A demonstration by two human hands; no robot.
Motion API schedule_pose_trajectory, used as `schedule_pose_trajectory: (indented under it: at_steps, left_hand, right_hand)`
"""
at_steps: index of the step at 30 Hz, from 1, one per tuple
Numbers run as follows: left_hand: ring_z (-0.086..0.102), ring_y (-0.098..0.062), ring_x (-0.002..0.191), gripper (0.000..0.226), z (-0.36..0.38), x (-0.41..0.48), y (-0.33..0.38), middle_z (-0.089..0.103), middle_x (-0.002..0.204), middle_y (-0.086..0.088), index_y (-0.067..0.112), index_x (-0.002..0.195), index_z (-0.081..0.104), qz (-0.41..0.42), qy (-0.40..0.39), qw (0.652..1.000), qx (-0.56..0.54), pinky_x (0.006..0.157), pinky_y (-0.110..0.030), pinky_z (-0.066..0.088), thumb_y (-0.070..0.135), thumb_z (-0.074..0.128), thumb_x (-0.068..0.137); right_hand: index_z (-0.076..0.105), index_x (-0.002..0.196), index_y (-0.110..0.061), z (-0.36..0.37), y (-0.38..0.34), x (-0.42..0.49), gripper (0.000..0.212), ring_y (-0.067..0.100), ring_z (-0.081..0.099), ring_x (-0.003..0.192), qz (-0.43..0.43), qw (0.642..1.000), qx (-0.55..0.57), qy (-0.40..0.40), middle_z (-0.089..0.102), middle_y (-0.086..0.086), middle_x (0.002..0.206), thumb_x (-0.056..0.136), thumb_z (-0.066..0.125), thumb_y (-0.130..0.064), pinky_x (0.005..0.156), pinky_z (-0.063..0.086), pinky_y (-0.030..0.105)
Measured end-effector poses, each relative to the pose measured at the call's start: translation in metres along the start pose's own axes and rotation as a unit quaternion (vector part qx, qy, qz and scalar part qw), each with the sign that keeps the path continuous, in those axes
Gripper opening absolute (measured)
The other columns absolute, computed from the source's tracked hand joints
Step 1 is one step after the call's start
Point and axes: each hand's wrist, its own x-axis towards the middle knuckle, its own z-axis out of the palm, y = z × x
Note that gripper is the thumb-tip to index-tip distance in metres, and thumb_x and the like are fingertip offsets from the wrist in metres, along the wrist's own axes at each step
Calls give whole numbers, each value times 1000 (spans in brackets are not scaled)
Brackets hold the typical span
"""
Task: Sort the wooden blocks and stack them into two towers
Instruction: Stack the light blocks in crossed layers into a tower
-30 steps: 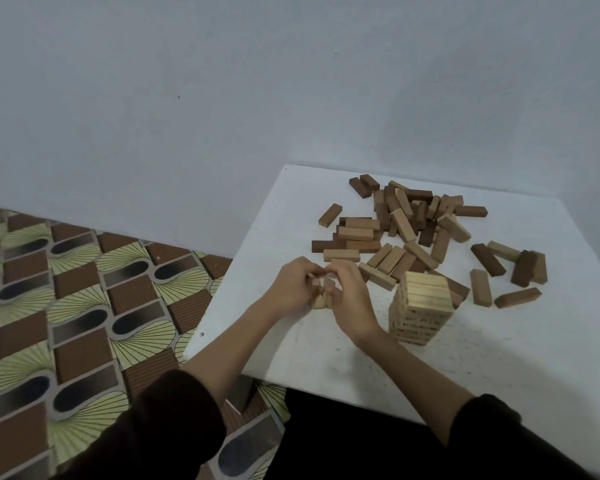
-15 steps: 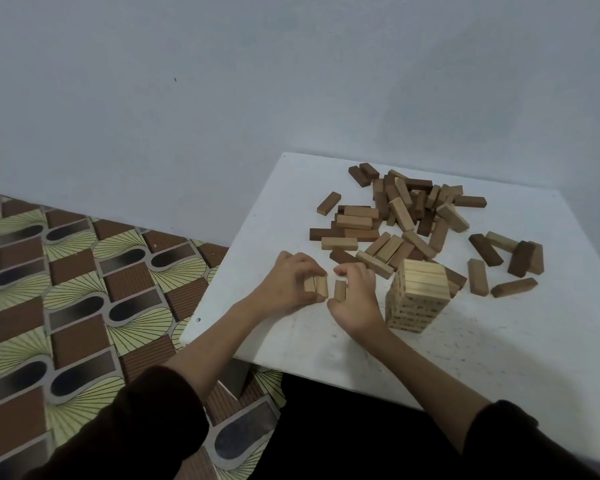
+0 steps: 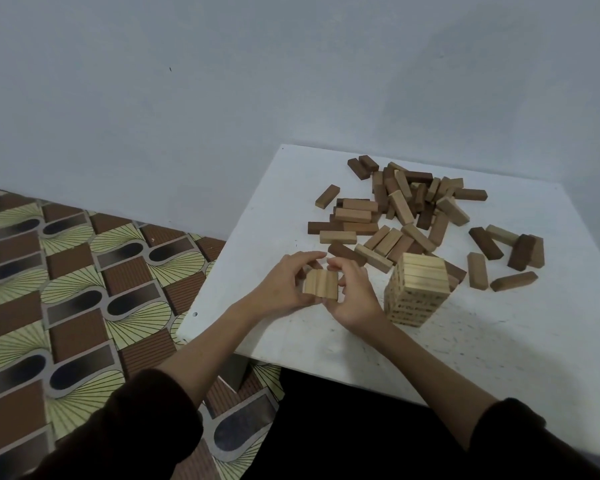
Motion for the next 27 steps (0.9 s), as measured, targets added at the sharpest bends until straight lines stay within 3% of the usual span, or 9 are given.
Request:
schedule_pose_trajectory:
  at_steps: [5,9,13,17,20,22,25,27]
  left_hand:
    - [44,-2,81,73,1,-1,-2,55,105,12,26,129,49,-9,6,1000,-17,70,-8,36,9,83,67]
    - [44,-5,77,75,0,-1,5,56,103,11,26,128,48,-20,11,1000,-19,69,-13,39,7,84,65]
    - [49,-15,83,79,-15,-2,20,60,106,11,37,125,44,2,54,998,-21,77,-25,46,8,86,64]
    - [51,-18,88,82,-39,-1,47,60,111,8,41,126,41,32,82,996,-24,84,-28,47,5,83,65]
    - [50,-17,91,80,-46,2,68,61,114,7,41,127,40,60,99,993,-27,85,-23,45,7,82,67]
    - [48,-13,97,79,-44,6,81,60,115,6,38,128,41,82,105,991,-21,83,-12,41,9,82,68]
    - [45,-4,109,80,-33,14,97,55,121,-3,31,131,42,95,92,991,-25,81,0,35,5,82,67]
    - [45,6,109,80,-20,19,107,53,124,0,29,132,43,103,71,992,-34,81,0,36,5,82,67]
  right_hand:
    - [35,138,-20,-3,-1,1,68,17,37,110,-2,999,-13,-31,40,-12,114,79,65,-8,95,43,39]
    - [32,140,-21,-3,-13,3,69,16,32,114,12,998,-46,-39,41,-8,120,80,61,-1,99,39,37]
    - [30,141,-13,-12,-38,6,70,22,30,120,-31,996,-83,-3,42,4,129,78,50,12,93,21,18]
    - [35,139,-7,-33,-64,9,66,25,33,123,-112,986,-105,59,43,9,132,78,55,9,95,21,21]
    - [36,139,-10,-59,-77,10,68,23,32,123,-141,982,-108,63,44,5,131,78,60,8,95,29,26]
    - [38,137,-12,-80,-80,8,67,17,35,119,-165,978,-112,67,48,1,125,77,64,3,92,32,26]
    - [42,135,-15,-110,-74,-1,68,-14,32,102,-167,981,-80,52,47,-19,109,75,72,-5,86,26,6]
    - [42,136,-17,-128,-61,-10,71,-8,32,102,-142,987,-57,43,45,-17,110,74,75,-9,85,23,-1]
